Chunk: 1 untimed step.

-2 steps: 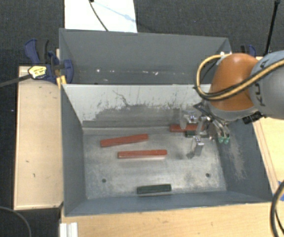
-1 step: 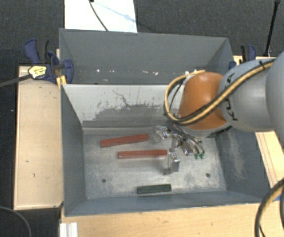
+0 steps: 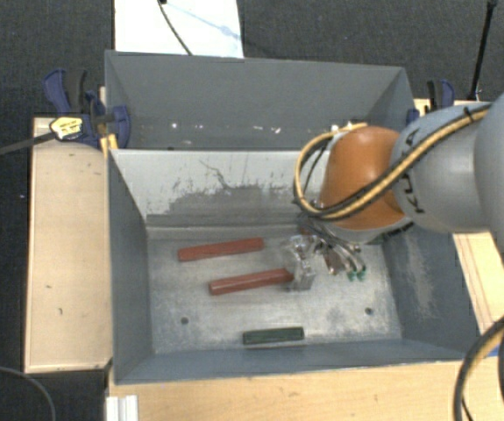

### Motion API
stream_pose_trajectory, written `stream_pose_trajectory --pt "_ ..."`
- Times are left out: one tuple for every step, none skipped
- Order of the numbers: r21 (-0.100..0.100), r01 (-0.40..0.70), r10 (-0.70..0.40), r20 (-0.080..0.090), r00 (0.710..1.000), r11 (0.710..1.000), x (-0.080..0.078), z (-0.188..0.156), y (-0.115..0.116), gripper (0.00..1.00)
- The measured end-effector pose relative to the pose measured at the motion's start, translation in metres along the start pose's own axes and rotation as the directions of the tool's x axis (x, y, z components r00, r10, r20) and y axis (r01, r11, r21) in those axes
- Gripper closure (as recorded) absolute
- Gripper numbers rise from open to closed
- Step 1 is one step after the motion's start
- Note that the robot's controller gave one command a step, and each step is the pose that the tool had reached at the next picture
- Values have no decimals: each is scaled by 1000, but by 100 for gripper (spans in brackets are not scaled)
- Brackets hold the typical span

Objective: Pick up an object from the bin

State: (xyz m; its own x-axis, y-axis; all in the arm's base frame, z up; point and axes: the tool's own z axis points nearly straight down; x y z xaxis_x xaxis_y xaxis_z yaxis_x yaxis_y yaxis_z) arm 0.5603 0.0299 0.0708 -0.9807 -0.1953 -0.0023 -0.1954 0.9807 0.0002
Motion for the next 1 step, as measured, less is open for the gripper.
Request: stream_pose_trajectory --pt "1 23 -23 7 1000 1000 12 -157 29 100"
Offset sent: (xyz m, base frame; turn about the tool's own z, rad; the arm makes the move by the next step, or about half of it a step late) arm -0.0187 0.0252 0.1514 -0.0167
